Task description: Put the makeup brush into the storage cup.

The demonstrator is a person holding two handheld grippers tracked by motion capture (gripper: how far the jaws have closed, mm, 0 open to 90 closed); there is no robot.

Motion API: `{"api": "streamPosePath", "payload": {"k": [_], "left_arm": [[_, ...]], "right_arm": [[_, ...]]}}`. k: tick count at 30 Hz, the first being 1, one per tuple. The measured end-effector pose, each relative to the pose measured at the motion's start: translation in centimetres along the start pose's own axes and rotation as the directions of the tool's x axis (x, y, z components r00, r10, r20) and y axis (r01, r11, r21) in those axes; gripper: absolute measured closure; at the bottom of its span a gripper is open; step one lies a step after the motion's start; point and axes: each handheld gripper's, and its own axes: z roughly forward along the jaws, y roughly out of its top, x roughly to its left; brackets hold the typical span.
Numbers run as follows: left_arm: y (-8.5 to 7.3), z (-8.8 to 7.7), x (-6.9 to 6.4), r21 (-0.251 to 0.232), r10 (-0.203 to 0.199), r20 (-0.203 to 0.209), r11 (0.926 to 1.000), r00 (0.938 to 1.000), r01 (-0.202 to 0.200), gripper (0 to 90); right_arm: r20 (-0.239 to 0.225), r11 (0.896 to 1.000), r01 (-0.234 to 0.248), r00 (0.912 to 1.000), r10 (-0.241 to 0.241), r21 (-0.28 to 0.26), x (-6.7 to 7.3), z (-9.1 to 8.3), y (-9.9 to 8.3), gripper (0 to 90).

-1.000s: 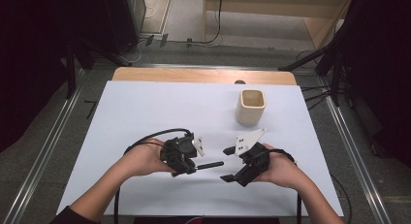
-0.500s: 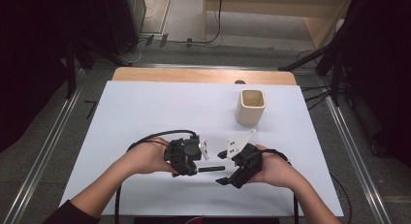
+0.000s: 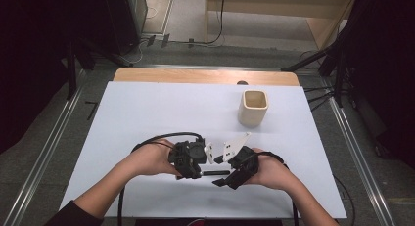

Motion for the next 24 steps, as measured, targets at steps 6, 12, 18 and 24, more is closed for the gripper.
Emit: {"api": "streamPosePath", "payload": {"k": [6,12,18,24], "left_arm": [[0.28,0.07,-0.08,0.007,0.002,0.001,1.0000,1.0000,-0.002,78.1],[0.34,0.05,-0.06,-0.002,0.004,-0.002,1.0000,1.0000,-0.004,78.1],[0.35,0.04,-0.08,-0.017,-0.009,0.003,0.9998,1.0000,0.009,78.1],[0.46,0.05,0.00,-0.012,-0.001,-0.002,0.9999,1.0000,0.001,78.1]], "right_arm": [[-0.001,1.000,-0.009,1.0000,0.009,0.002,-0.09,0.25,-0.02,38.7],[-0.006,1.000,-0.011,0.9999,0.011,0.002,-0.20,0.36,-0.04,55.9],[-0.022,1.000,-0.021,0.9995,0.021,-0.011,-0.36,0.49,-0.30,64.5],[-0.040,1.000,-0.011,0.9992,0.011,-0.003,-0.27,0.71,-0.22,73.1]]}}
